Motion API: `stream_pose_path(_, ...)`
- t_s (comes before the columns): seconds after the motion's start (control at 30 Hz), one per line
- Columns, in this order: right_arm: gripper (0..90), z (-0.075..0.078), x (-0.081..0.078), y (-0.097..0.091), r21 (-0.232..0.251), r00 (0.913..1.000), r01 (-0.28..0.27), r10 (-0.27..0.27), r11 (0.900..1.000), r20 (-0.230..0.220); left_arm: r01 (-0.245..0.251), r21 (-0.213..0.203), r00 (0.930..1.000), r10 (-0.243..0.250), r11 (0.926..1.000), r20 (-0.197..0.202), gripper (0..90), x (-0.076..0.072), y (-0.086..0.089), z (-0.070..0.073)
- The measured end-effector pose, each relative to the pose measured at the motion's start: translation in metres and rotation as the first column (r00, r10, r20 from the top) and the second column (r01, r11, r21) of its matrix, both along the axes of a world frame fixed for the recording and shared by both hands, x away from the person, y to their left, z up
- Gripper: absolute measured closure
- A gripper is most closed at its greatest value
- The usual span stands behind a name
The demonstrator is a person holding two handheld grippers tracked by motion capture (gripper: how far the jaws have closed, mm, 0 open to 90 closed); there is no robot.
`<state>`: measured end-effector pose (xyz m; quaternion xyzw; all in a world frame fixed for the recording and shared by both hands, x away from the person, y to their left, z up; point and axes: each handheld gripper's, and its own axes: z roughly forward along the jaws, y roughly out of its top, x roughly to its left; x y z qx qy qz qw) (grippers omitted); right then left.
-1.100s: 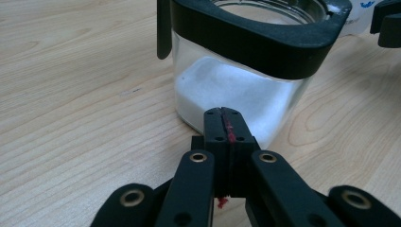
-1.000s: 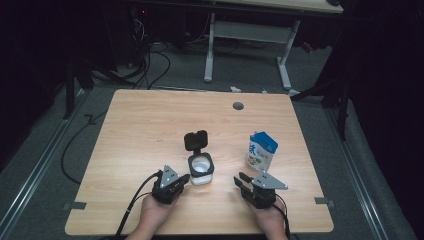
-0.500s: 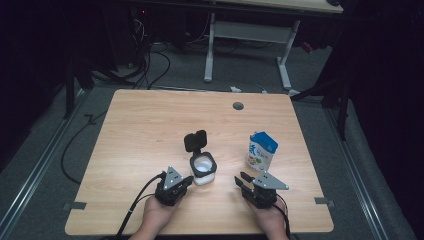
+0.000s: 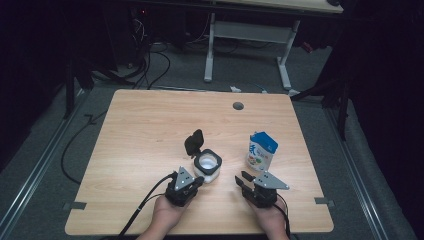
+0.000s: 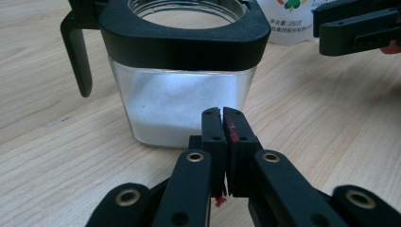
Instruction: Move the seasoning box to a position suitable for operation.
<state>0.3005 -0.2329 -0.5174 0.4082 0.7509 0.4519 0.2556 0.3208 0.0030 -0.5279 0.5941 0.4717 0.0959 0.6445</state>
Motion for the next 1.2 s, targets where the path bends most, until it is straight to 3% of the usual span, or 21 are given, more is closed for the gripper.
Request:
stream_pose_path(0.4, 69.1, -0.001, 0.002, 0.000, 0.011, 0.9999, 0.013, -0.013, 0.9999, -0.009, -0.055, -0.010, 0.9985, 0.055, 0.9985, 0.009, 82.4, 0.004, 0.023, 0.004)
stream_pose_path(0.73, 78.6, -0.002, 0.004, 0.003, 0.006, 0.9991, 0.031, -0.031, 0.9995, -0.028, -0.131, 0.020, 0.9911, 0.130, 0.9912, 0.026, 78.4, 0.016, 0.044, 0.008)
stream_pose_path(1.2, 88.0, 0.007, 0.015, 0.021, -0.022, 0.9995, -0.022, 0.022, 0.9995, -0.024, -0.189, -0.036, 0.9810, 0.190, 0.9813, 0.036, 87.0, 0.042, 0.065, 0.025)
